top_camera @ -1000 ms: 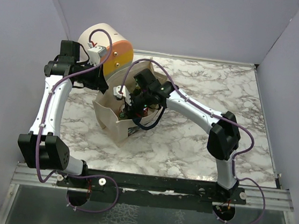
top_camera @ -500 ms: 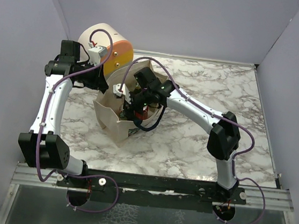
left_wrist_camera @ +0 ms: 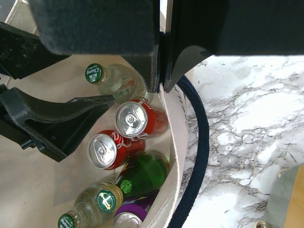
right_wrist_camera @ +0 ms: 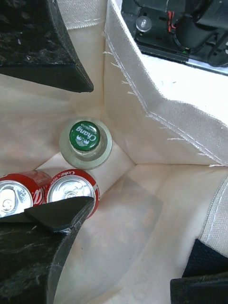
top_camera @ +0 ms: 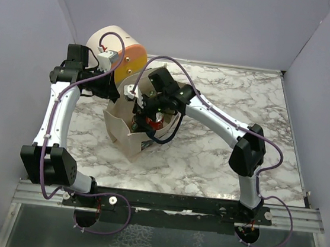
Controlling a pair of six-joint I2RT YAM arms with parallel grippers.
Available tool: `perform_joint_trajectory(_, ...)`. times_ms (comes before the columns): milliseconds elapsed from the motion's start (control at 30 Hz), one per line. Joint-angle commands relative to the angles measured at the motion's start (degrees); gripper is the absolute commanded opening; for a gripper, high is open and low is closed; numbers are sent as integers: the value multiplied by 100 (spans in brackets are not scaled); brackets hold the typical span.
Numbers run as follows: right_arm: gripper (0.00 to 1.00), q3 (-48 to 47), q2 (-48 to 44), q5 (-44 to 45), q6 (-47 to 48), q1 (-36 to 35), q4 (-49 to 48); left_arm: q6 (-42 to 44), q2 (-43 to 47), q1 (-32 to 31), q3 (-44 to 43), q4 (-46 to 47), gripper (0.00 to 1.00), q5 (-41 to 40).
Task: Place the beverage into the canvas bag
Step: Pick up the drink from the center of the board.
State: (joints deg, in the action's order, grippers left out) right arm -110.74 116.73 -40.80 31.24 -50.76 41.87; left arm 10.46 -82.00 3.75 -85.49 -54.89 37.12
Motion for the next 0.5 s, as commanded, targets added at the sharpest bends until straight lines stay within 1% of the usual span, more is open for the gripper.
perform_joint_trajectory(0, 90, -229, -314, -357, -396, 149, -244, 114, -87, 45, -122, 170, 0, 183)
perform_joint_trajectory(267, 90, -339, -745, -418, -621, 445, -299, 89, -108, 37, -151, 184, 0, 190)
perform_joint_trajectory(333, 90, -300, -931, -294, -724, 594, -300, 63, -118, 38, -168, 194, 0, 190)
perform_joint_trajectory(467, 90, -61, -1447, 150, -915, 1121, -302, 2, -117, 38, -228, 231, 0, 186)
